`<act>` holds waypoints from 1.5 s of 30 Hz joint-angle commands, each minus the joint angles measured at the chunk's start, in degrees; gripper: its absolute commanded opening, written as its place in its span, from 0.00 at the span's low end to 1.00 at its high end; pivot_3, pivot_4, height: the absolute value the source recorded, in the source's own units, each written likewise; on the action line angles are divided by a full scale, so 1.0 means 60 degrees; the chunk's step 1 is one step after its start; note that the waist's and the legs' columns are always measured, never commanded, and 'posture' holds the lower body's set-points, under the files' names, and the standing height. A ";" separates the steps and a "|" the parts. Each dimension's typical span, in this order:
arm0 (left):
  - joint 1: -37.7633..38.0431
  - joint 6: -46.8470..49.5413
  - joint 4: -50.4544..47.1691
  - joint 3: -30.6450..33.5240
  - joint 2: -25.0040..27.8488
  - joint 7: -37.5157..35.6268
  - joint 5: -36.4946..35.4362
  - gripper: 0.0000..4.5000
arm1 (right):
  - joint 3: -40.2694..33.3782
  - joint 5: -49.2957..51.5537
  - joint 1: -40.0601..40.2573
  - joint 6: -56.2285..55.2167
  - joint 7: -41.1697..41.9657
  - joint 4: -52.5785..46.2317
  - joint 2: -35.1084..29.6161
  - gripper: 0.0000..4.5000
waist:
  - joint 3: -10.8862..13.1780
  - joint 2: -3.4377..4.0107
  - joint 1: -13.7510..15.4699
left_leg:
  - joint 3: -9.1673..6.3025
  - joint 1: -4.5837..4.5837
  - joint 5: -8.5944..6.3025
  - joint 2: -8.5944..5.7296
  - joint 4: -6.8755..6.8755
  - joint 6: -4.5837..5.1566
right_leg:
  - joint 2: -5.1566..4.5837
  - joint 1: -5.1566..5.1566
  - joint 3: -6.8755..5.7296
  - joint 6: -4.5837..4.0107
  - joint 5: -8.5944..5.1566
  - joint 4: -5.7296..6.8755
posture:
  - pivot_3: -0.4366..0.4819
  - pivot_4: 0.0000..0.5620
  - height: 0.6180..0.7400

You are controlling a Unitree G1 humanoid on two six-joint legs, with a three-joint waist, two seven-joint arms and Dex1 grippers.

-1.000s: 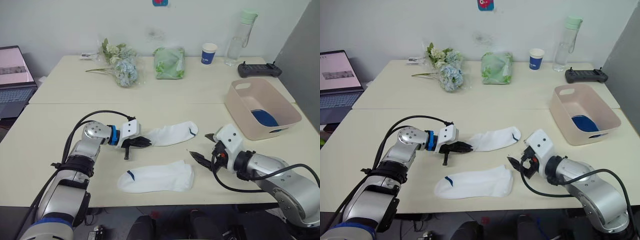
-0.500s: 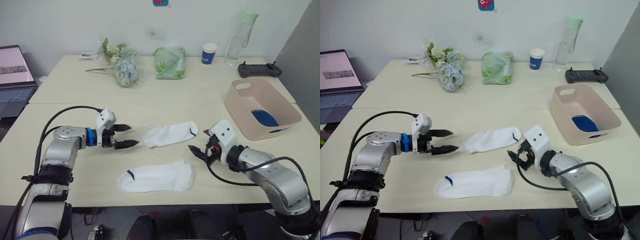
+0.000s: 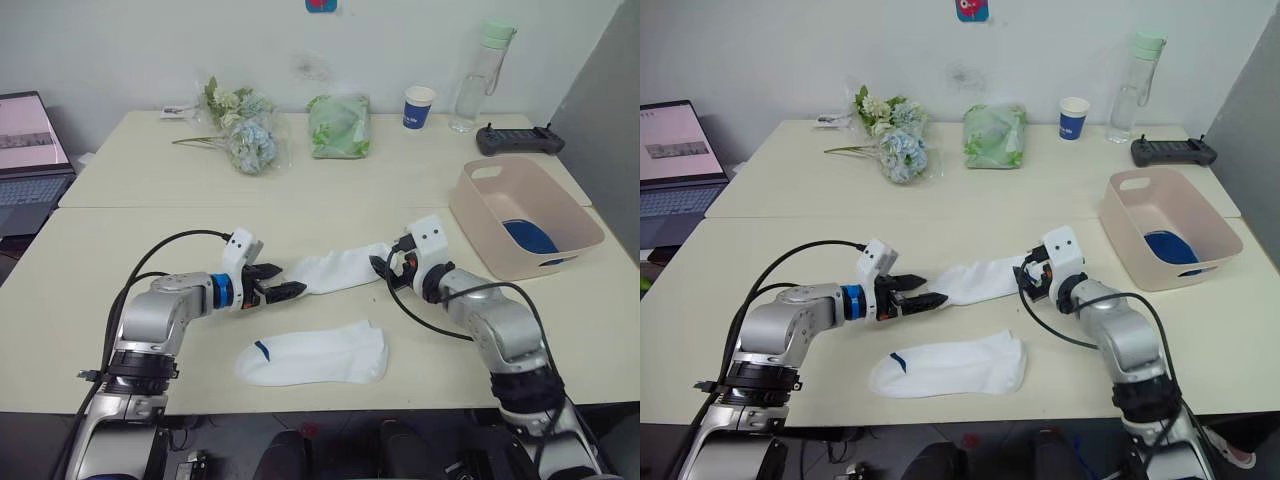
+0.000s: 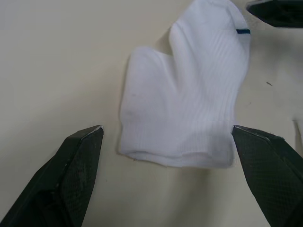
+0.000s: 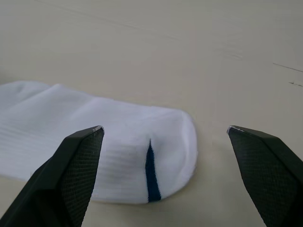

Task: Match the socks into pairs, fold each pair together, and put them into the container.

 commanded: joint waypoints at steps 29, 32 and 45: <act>-0.2423 -0.2360 0.3020 -0.0263 -0.1117 0.0797 0.0869 0.01 | -0.0370 0.0439 0.0781 0.1193 -0.0212 -0.2672 0.1305 0.00 | -0.0023 0.0032 -0.0022 | -0.0008 -0.0017 0.0000 -0.0001 -0.0001 0.0000 | -0.0001 -0.0010 -0.0008 0.0001 0.0000 -0.0004 | 0.48 0.27 1.00; -0.3605 -0.3578 0.4885 -0.0493 -0.1199 0.0399 0.1282 0.01 | 0.0062 0.0429 0.1027 0.1115 -0.0424 -0.2894 0.1900 0.00 | -0.0023 0.0032 -0.0032 | -0.0010 -0.0022 0.0001 -0.0003 -0.0001 -0.0001 | 0.0003 -0.0014 -0.0013 0.0001 0.0000 -0.0007 | 0.48 0.27 1.00; -0.6110 -0.6671 1.0473 -0.0425 -0.1852 0.0785 0.2628 0.01 | 0.0334 -0.0196 0.1248 -0.0599 -0.1953 -0.0742 0.4069 0.00 | -0.0020 0.0028 -0.0083 | 0.0002 -0.0034 0.0002 0.0001 -0.0005 -0.0003 | 0.0047 -0.0040 -0.0017 0.0001 0.0001 -0.0004 | 0.48 0.27 1.00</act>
